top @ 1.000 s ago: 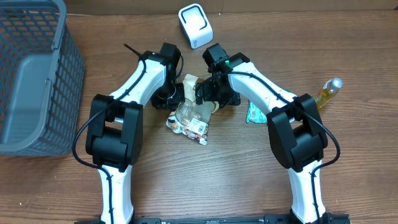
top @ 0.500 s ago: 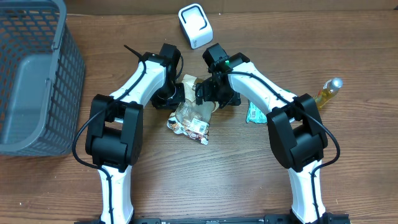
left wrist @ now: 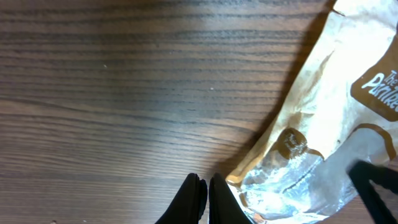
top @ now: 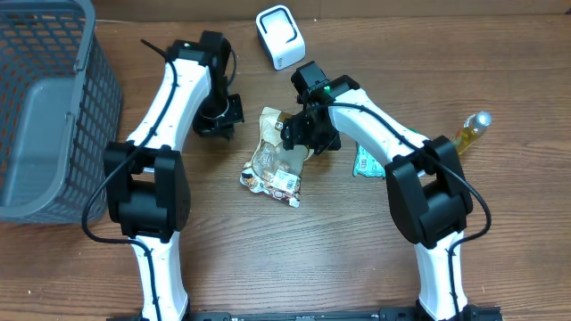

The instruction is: Scan the item barcode

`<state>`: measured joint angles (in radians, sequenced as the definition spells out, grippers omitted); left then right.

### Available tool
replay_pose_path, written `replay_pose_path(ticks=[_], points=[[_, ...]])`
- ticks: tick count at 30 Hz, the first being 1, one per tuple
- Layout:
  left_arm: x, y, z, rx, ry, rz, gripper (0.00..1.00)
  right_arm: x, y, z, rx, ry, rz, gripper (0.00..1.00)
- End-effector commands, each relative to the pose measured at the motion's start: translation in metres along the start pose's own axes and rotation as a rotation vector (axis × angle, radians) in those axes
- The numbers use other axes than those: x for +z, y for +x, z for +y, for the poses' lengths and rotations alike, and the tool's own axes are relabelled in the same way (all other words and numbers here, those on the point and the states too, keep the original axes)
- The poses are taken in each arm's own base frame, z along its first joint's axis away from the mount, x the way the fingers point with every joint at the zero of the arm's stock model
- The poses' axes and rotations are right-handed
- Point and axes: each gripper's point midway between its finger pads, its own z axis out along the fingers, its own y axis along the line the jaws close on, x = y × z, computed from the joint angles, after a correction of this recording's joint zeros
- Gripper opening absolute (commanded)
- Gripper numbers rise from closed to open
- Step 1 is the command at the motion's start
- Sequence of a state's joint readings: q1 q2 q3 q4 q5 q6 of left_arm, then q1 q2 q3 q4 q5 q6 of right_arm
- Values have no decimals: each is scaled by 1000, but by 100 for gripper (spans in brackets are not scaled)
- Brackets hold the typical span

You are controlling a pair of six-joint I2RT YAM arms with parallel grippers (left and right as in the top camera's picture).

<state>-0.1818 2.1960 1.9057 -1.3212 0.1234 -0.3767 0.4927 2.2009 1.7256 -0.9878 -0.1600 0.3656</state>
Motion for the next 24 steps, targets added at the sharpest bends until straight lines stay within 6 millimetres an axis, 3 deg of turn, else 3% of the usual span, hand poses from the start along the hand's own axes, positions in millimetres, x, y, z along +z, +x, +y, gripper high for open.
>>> replay_pose_path(ticks=[1,7,12,18,21,24], points=[[-3,-3,0,44,-9,-14,4,-55,-7,20,-51,-72,-99,86],[0,-11,5,41,-37,-50,4,-55,16,10,-31,-33,-12,85],[6,-11,6,26,-38,-49,4,-55,33,2,-15,0,60,75],[7,-10,6,26,-38,-47,4,-55,43,-4,-7,26,99,22],[7,-10,6,26,-38,-47,5,-56,45,-5,-6,29,106,6],[7,-10,6,27,-38,-47,6,-56,46,-5,-5,31,112,4]])
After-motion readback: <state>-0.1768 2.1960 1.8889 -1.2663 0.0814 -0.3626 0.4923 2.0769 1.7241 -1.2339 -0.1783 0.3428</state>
